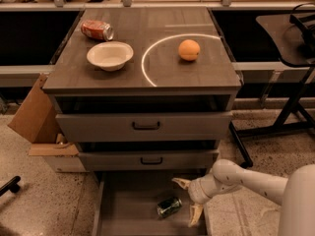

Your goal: Pick green can from bottom drawer and place on counter

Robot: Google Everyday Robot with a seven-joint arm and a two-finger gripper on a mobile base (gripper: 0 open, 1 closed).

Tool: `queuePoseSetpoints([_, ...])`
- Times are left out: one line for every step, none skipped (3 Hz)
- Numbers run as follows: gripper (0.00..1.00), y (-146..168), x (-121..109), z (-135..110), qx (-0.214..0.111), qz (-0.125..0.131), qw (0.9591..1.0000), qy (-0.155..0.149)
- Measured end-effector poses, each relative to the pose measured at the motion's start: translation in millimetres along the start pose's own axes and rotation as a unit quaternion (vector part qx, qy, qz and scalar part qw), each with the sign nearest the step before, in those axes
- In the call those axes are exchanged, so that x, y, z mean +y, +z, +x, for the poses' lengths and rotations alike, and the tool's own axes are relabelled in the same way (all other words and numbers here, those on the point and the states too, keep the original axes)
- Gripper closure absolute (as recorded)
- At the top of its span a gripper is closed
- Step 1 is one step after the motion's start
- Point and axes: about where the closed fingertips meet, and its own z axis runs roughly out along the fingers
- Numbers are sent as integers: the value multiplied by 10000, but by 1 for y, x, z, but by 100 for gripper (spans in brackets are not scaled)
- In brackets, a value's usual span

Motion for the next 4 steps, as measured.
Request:
queuePoseSetpoints([0,0,0,0,0,0,10000,0])
queuePoseSetpoints([0,18,-5,18,28,-20,10000,31])
queuePoseSetpoints([0,42,-12,41,57,-37,10000,60])
queuePoseSetpoints([0,61,-13,60,225,-50,9996,133])
